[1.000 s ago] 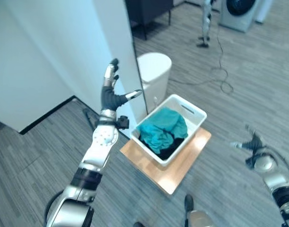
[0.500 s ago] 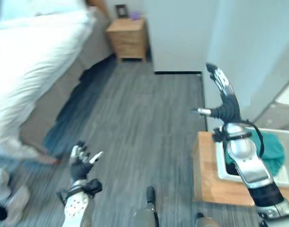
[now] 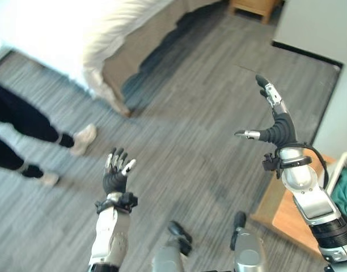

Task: Pick up bed clothes into laundry basket.

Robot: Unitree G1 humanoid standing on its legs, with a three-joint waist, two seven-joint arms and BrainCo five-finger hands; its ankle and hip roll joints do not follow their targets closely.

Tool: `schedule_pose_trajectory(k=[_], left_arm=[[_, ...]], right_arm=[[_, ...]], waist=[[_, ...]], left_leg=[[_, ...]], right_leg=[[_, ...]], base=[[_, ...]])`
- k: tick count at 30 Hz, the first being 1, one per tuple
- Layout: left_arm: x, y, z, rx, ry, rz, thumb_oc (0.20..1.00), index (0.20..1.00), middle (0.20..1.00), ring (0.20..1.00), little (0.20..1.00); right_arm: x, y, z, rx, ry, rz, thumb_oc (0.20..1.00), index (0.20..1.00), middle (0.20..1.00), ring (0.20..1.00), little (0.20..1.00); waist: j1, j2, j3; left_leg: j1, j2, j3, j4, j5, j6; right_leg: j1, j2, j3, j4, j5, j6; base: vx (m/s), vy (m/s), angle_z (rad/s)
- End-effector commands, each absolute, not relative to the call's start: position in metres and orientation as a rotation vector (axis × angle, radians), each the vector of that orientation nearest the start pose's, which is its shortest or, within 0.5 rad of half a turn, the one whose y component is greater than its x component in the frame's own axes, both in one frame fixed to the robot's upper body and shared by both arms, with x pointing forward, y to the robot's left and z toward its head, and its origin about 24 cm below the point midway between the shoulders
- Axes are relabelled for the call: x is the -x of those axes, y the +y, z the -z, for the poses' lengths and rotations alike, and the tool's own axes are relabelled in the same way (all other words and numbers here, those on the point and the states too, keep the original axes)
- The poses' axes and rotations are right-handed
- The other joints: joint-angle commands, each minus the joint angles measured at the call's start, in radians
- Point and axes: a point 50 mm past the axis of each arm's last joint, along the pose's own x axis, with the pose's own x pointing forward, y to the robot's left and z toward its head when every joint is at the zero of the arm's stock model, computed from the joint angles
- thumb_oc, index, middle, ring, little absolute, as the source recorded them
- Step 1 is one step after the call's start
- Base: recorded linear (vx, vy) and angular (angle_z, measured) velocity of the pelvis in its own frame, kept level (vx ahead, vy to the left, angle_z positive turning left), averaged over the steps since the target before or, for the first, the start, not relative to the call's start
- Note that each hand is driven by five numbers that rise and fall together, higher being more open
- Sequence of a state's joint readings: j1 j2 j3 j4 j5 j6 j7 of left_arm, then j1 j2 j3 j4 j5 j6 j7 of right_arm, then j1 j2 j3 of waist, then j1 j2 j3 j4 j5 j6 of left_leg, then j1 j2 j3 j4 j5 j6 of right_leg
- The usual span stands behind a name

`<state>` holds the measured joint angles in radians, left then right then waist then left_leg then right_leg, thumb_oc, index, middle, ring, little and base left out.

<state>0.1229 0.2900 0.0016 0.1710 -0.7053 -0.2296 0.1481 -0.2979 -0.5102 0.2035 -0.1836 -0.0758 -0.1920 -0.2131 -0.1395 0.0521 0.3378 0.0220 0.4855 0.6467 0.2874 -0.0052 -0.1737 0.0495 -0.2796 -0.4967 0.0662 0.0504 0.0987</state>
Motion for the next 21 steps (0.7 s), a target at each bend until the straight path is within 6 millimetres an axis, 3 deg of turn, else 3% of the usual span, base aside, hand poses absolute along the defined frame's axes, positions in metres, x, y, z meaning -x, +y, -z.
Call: schedule_pose_trajectory(k=[1,4,6,7,8,9,10,11,12,14,15,16,17,21], left_arm=[[-0.219,0.267,-0.036,0.3,-0.057,-0.34,1.0,1.0,1.0,1.0,1.0],[-0.224,0.269,-0.048,0.203,-0.089,-0.309,1.0,1.0,1.0,1.0,1.0],[-0.226,0.267,-0.056,0.15,-0.119,-0.278,1.0,1.0,1.0,1.0,1.0],[-0.226,0.267,-0.056,0.149,-0.118,-0.278,1.0,1.0,1.0,1.0,1.0],[-0.226,0.269,-0.059,0.113,-0.123,-0.277,1.0,1.0,1.0,1.0,1.0],[-0.228,0.27,-0.062,0.095,-0.129,-0.274,1.0,1.0,1.0,1.0,1.0],[-0.227,0.269,-0.062,0.093,-0.129,-0.279,1.0,1.0,1.0,1.0,1.0],[-0.227,0.269,-0.062,0.093,-0.128,-0.28,1.0,1.0,1.0,1.0,1.0],[-0.226,0.268,-0.061,0.095,-0.127,-0.283,1.0,1.0,1.0,1.0,1.0],[-0.225,0.269,-0.06,0.1,-0.13,-0.3,1.0,1.0,1.0,1.0,1.0],[-0.226,0.269,-0.059,0.107,-0.126,-0.31,1.0,1.0,1.0,1.0,1.0],[-0.231,0.255,-0.058,0.063,-0.126,-0.292,1.0,1.0,1.0,1.0,1.0],[-0.234,0.254,-0.058,0.051,-0.126,-0.28,1.0,1.0,1.0,1.0,1.0],[-0.227,0.263,-0.053,0.116,-0.118,-0.35,1.0,1.0,1.0,1.0,1.0]], right_arm=[[-0.272,-0.149,-0.197,0.467,-0.788,-0.111,1.0,1.0,1.0,1.0,1.0],[-0.272,-0.154,-0.194,0.509,-0.764,-0.088,1.0,1.0,1.0,1.0,1.0],[-0.27,-0.158,-0.194,0.476,-0.767,-0.064,1.0,1.0,1.0,1.0,1.0],[-0.269,-0.158,-0.194,0.475,-0.767,-0.063,1.0,1.0,1.0,1.0,1.0],[-0.268,-0.16,-0.191,0.457,-0.754,-0.054,1.0,1.0,1.0,1.0,1.0],[-0.266,-0.16,-0.187,0.417,-0.736,-0.05,1.0,1.0,1.0,1.0,1.0],[-0.264,-0.157,-0.185,0.401,-0.734,-0.061,1.0,1.0,1.0,1.0,1.0],[-0.264,-0.158,-0.185,0.401,-0.733,-0.061,1.0,1.0,1.0,1.0,1.0],[-0.263,-0.151,-0.182,0.367,-0.732,-0.088,1.0,1.0,1.0,1.0,1.0],[-0.265,-0.147,-0.18,0.353,-0.722,-0.104,1.0,1.0,1.0,1.0,1.0],[-0.267,-0.141,-0.18,0.337,-0.718,-0.122,1.0,1.0,1.0,1.0,1.0],[-0.268,-0.132,-0.178,0.315,-0.714,-0.149,1.0,1.0,1.0,1.0,1.0],[-0.27,-0.13,-0.172,0.316,-0.691,-0.152,1.0,1.0,1.0,1.0,1.0],[-0.272,-0.138,-0.166,0.356,-0.659,-0.142,1.0,1.0,1.0,1.0,1.0]], waist=[[-0.004,0.029,-0.109],[0.017,-0.003,-0.12],[0.013,-0.044,-0.117],[0.012,-0.046,-0.119],[0.007,-0.059,-0.118],[0.006,-0.065,-0.11],[0.013,-0.057,-0.106],[0.01,-0.054,-0.104],[0.03,-0.045,-0.093],[0.035,-0.044,-0.078],[0.05,-0.046,-0.07],[0.051,-0.061,-0.068],[0.051,-0.069,-0.069],[0.045,-0.073,-0.106]], left_leg=[[0.19,0.003,-0.013,-0.334,0.058,-0.085],[0.136,-0.085,-0.081,-0.365,0.013,-0.057],[0.104,-0.144,-0.121,-0.369,-0.02,-0.025],[0.102,-0.147,-0.122,-0.369,-0.02,-0.024],[0.086,-0.161,-0.145,-0.373,-0.03,-0.012],[0.051,-0.199,-0.188,-0.375,-0.021,0.018],[0.043,-0.222,-0.226,-0.375,-0.025,0.033],[0.044,-0.217,-0.23,-0.375,-0.025,0.031],[0.035,-0.277,-0.311,-0.375,-0.034,0.06],[0.029,-0.339,-0.386,-0.375,-0.041,0.082],[0.023,-0.366,-0.411,-0.375,-0.046,0.09],[0.027,-0.383,-0.41,-0.375,-0.052,0.093],[0.034,-0.395,-0.409,-0.375,-0.059,0.097],[0.059,-0.401,-0.392,-0.375,-0.075,0.105]], right_leg=[[-0.023,-0.096,-0.075,-0.118,0.009,0.05],[-0.039,-0.216,-0.117,-0.014,0.063,0.093],[-0.066,-0.284,-0.071,0.05,0.116,0.143],[-0.068,-0.287,-0.07,0.052,0.116,0.143],[-0.073,-0.273,-0.015,0.072,0.109,0.143],[-0.088,-0.186,0.104,0.086,0.029,0.119],[-0.079,-0.118,0.152,0.082,-0.049,0.102],[-0.076,-0.115,0.147,0.086,-0.056,0.1],[-0.071,0.024,0.234,0.09,-0.148,0.05],[-0.09,0.153,0.343,0.092,-0.189,0.006],[-0.088,0.188,0.372,0.072,-0.192,-0.016],[-0.082,0.183,0.366,0.041,-0.166,-0.023],[-0.065,0.178,0.362,0.011,-0.149,-0.02],[-0.015,0.166,0.361,-0.085,-0.106,-0.009]], base=[[-0.16,0.458,1.03],[-0.06,0.294,1.41],[-0.01,0.131,1.63],[-0.01,0.108,1.99],[-0.02,0.184,1.28],[0.04,0.288,1.21],[0.04,0.234,1.64],[0.15,0.238,1.84],[0.12,0.171,1.77],[0.11,0.179,1.71],[0.05,0.129,2.38],[0.03,0.081,2.07],[0.06,0.031,1.61],[0.12,0.011,0.17]])
